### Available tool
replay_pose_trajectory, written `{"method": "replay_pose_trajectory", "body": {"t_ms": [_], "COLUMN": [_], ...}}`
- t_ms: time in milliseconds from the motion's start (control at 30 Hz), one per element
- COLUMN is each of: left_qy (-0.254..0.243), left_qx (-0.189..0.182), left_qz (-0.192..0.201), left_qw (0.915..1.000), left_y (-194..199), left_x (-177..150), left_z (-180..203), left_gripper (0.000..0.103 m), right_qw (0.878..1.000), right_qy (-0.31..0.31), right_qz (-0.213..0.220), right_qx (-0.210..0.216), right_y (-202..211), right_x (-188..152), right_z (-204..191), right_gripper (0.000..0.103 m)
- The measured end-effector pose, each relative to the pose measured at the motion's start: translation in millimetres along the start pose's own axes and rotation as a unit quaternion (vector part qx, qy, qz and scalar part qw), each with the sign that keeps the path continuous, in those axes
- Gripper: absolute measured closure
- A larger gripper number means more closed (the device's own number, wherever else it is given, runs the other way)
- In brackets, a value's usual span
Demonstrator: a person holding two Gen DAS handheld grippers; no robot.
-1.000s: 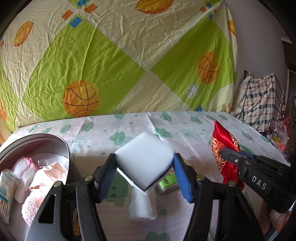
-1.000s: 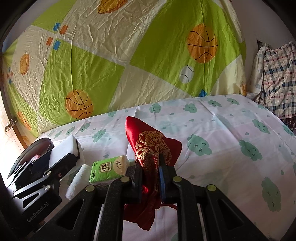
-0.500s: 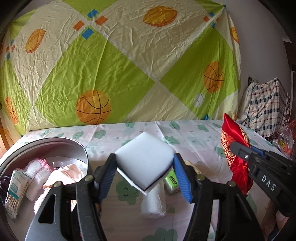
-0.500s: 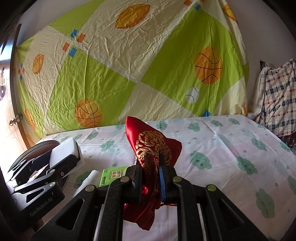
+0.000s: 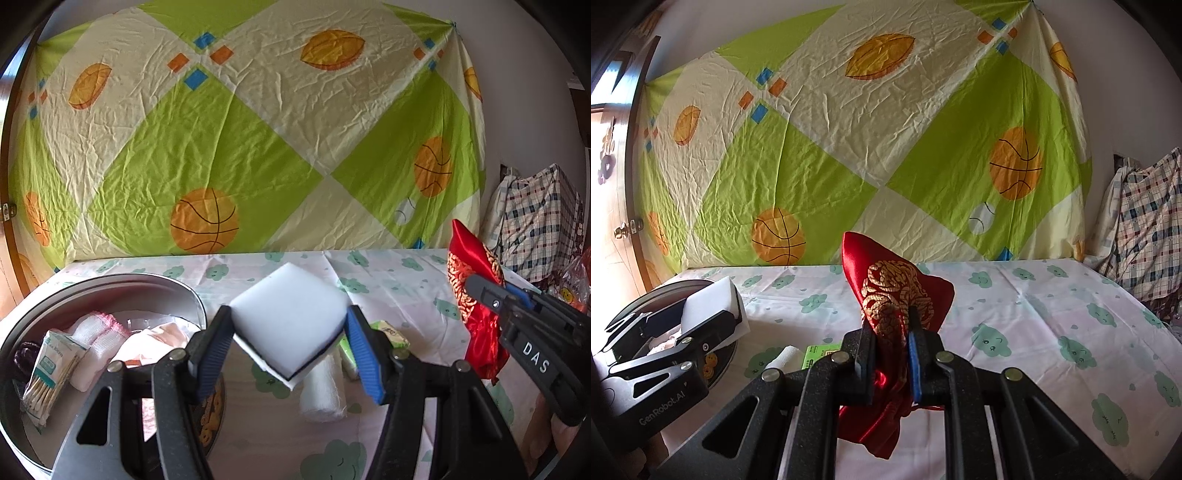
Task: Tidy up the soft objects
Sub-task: 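Carry the white sponge and red pouch toward the tin with both grippers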
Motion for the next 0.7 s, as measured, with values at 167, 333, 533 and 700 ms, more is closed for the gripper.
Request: {"method": "replay_pose_trajectory", "body": {"t_ms": [167,333,533,700], "left_qy": [0.005,0.005,0.013,0.015], "left_qx": [0.009,0.015,0.019,0.024], "left_qz": [0.01,0.017,0.017,0.02], "left_qw": [0.9999,0.9997,0.9996,0.9994], "left_y": [8.0,14.7,18.7,23.2], "left_x": [-0.6,-1.2,-3.4,-4.2], "left_z": [-6.1,-10.2,-18.3,-22.9], "left_gripper": [0.042,0.042,0.042,0.041], "right_qw": [1.0,1.0,0.999,0.999], "right_qy": [-0.004,-0.008,-0.005,0.001], "right_qz": [0.004,0.005,0.009,0.009], "right_qx": [0.008,0.022,0.032,0.044], "right_y": [3.2,6.5,12.5,15.4], "right_x": [0.3,-0.8,-3.5,-6.2], "right_z": [-1.5,-6.5,-17.2,-29.1], "right_gripper": [0.088,0.088,0.088,0.088]}}
Point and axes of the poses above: each gripper's, at about its wrist camera, not at the fingertips, and y roughly against the way its jaws point, z to its right, x to its top, the point moved 8 cm from there along -y, roughly the way its jaws point, and after that the axes turned 7 degrees about -y, right-handed, at the moved point
